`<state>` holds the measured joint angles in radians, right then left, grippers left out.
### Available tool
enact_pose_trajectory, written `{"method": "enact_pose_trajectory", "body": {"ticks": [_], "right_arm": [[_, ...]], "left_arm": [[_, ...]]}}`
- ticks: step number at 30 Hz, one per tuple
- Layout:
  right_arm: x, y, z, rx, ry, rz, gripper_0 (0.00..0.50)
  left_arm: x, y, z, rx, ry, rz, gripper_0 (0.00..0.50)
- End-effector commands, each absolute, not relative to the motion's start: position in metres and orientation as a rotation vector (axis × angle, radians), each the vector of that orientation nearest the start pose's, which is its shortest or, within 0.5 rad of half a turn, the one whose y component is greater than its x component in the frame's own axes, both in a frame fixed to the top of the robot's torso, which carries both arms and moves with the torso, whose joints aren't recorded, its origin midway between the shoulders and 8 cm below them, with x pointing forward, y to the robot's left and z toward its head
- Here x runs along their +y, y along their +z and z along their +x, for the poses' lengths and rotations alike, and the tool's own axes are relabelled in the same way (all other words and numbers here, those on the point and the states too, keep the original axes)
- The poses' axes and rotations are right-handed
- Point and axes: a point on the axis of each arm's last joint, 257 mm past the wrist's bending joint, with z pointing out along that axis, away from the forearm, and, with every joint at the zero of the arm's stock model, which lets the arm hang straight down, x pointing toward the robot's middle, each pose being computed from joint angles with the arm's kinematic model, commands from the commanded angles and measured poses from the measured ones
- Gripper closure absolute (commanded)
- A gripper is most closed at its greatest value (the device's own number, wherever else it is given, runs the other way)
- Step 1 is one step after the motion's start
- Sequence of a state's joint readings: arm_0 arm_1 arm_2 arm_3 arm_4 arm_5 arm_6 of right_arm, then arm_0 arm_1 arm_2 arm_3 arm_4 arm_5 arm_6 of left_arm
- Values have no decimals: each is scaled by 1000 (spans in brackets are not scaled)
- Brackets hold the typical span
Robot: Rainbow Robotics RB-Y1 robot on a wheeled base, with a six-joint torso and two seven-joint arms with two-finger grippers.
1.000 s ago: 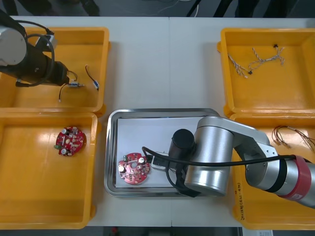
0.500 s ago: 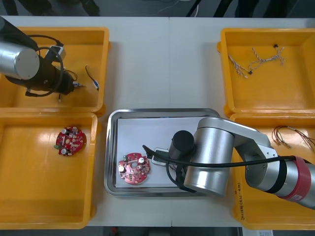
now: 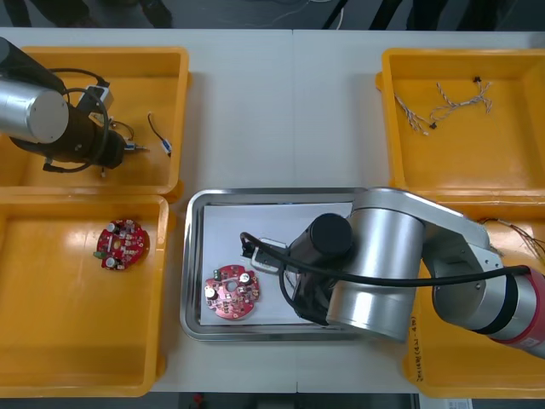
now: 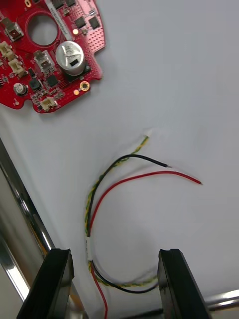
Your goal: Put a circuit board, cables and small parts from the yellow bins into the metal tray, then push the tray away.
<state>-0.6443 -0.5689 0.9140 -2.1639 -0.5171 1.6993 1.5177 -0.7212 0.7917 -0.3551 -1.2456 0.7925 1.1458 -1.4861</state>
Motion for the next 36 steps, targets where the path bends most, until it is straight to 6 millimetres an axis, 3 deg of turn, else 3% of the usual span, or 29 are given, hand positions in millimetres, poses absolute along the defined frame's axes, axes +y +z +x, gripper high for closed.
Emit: {"method": "enact_pose_trajectory", "body": {"ticks": [1, 6, 11, 17, 26, 36], "right_arm": [[-49, -216, 367, 2180, -213, -1490, 0], [-68, -174, 380, 2216, -263, -1413, 0], [-64, -131, 403, 2166, -250, -1322, 0], [-77, -86, 430, 2173, -198, -1171, 0], [-138, -45, 470, 2264, -155, -914, 0], [-224, -7, 508, 2340, -120, -562, 0]], "left_arm": [[318, -197, 609, 2434, 73, 384, 500], [318, -197, 609, 2433, 68, 381, 500], [319, -195, 609, 2432, 63, 379, 500], [333, -192, 606, 2442, 81, 376, 500], [356, -185, 600, 2462, 114, 367, 500], [379, -175, 592, 2485, 132, 332, 500]]}}
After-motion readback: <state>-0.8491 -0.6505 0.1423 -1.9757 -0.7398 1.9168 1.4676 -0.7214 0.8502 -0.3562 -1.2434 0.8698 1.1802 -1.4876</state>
